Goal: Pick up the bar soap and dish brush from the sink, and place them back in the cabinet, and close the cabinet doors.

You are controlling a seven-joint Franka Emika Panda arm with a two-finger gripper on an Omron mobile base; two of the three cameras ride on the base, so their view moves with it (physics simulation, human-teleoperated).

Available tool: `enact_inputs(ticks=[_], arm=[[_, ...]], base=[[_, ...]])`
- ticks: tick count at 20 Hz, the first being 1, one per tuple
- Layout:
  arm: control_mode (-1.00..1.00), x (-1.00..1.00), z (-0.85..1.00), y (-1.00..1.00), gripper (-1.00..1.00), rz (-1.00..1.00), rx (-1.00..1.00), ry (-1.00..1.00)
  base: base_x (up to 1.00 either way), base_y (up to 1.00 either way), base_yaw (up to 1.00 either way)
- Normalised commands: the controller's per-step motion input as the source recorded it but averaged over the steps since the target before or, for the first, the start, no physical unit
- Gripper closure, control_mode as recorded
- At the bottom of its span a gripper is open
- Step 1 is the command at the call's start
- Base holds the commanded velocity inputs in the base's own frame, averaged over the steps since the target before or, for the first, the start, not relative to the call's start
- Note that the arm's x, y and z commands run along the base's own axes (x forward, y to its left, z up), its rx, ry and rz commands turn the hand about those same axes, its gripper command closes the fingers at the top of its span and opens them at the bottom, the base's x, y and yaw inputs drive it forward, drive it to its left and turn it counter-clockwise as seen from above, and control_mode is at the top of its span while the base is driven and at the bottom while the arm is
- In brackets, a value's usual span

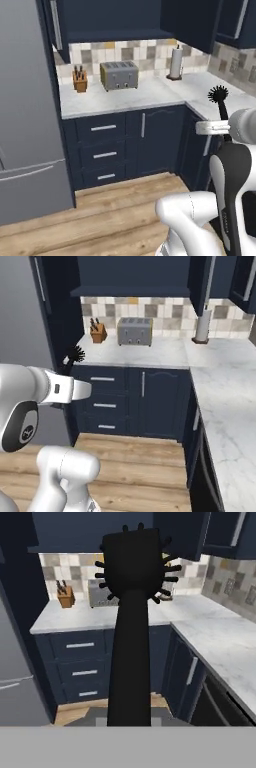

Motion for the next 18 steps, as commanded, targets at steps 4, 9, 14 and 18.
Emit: enact_inputs(ticks=[4, 9, 14, 18], arm=[[1.00, 0.00, 0.00, 0.00, 1.00, 0.00, 0.00, 0.00], [1.00, 0.00, 0.00, 0.00, 1.00, 0.00, 0.00, 0.00], [1.00, 0.00, 0.00, 0.00, 1.00, 0.00, 0.00, 0.00], [1.00, 0.00, 0.00, 0.00, 1.00, 0.00, 0.00, 0.00]], base=[[0.38, 0.19, 0.27], [0.63, 0.00, 0.12], [0.78, 0.00, 0.13], [0.66, -0.11, 0.09]])
